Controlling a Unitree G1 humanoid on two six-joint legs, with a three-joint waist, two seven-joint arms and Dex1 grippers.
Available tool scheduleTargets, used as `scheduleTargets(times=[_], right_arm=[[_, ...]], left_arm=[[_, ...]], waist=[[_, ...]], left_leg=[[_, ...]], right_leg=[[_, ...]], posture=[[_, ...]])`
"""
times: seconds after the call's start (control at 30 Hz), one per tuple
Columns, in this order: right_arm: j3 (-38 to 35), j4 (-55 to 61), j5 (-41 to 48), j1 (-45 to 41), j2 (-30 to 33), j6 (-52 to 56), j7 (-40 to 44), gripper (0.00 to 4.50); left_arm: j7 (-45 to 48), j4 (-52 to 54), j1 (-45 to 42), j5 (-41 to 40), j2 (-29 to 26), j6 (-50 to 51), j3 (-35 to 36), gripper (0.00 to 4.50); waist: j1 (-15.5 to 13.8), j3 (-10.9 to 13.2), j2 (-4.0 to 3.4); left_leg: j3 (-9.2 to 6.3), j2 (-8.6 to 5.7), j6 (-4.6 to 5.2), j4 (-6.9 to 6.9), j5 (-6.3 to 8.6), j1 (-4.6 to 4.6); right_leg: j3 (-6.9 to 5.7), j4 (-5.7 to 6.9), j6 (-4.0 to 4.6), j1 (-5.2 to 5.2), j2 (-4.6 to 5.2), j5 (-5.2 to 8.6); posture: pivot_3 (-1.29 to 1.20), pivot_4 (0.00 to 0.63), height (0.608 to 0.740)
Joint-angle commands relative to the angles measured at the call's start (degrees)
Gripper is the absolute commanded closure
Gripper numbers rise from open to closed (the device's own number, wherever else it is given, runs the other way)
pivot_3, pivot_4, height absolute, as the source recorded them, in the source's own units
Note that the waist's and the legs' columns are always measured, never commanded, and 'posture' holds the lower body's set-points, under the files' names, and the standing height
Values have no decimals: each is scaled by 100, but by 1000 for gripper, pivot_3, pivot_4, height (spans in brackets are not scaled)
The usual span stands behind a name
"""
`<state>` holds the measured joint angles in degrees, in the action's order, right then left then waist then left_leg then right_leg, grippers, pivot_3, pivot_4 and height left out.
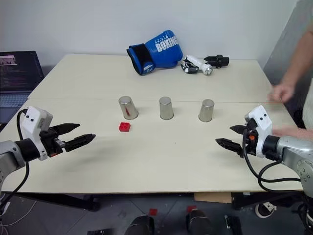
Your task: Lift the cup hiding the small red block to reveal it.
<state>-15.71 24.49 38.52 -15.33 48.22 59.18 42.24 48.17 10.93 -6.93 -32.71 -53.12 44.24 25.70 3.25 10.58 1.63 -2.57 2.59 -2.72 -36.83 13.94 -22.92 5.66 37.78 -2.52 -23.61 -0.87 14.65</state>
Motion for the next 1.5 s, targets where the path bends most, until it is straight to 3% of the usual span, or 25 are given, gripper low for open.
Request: scheduleTargets(times=[0.03,1.5], right_arm=[[-92,44,70,-145,102,-102,10,0],[93,-180,-15,-280,105,-264,6,0]], left_arm=[[-26,-9,-54,61,-143,-135,179,29],[197,-232,51,179,-303,-397,189,29]], waist=[[0,0,0],[-1,0,0]], left_leg=[[0,0,0,0,0,0],[1,1,0,-2,0,1]], right_leg=[[0,0,0,0,0,0],[0,5,-2,-1,0,-1]], posture=[[0,150,740],[0,150,740]])
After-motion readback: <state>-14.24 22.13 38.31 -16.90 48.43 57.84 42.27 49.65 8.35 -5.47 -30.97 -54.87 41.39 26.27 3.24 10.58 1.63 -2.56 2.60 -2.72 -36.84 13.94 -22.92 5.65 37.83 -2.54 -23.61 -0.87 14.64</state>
